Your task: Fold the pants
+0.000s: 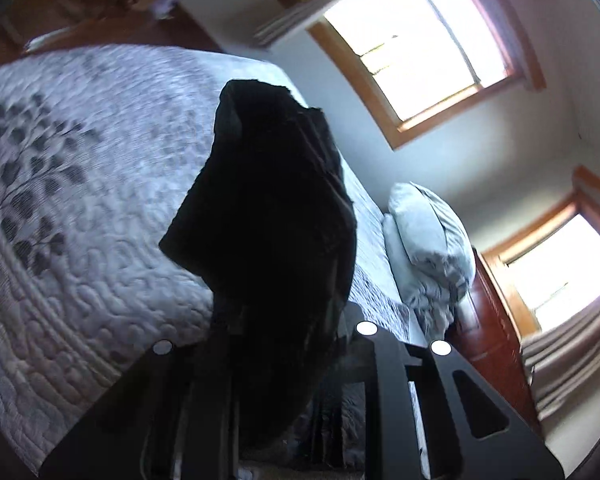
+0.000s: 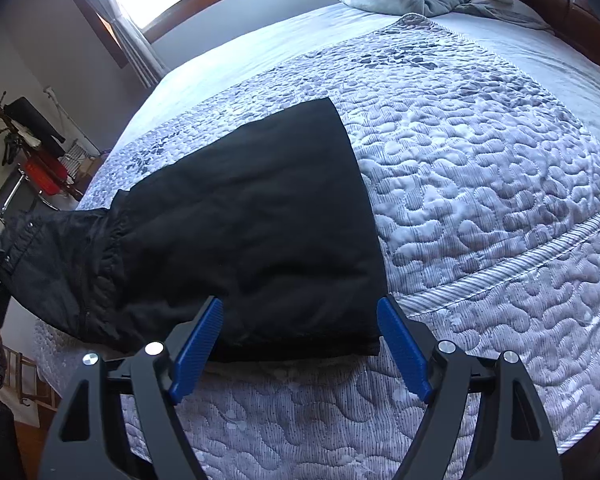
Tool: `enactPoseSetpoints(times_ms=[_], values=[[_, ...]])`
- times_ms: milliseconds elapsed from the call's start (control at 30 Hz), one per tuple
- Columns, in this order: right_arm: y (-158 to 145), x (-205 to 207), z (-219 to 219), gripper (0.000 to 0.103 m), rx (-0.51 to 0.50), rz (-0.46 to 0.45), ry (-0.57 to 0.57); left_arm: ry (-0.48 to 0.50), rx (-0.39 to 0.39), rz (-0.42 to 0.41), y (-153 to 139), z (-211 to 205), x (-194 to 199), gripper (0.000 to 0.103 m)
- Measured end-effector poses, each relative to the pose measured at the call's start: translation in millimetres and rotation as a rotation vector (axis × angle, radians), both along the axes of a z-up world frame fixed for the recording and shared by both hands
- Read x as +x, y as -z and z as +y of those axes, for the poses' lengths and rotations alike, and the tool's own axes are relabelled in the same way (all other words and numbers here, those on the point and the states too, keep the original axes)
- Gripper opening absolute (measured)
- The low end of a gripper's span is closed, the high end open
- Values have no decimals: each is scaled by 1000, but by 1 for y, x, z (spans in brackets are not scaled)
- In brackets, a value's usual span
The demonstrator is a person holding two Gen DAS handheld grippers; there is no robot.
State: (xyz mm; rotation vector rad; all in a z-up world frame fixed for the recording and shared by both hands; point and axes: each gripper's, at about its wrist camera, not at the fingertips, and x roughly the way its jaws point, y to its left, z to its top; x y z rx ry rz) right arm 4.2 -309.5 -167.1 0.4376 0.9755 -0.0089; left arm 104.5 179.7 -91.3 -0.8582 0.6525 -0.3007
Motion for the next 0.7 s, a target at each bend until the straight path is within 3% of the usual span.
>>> enactPoseSetpoints(times_ms=[133,300,700], values=[[0,0,-3,80,9,-8,8,66,35,-19,-14,-28,-4,19],[-2,-3,-8,80,19,-20,17,141,140,-49,-29,-62,-7,19],[-4,-8,-21,80,55,-43,48,273,245,-62,-33,-127,-15,22]])
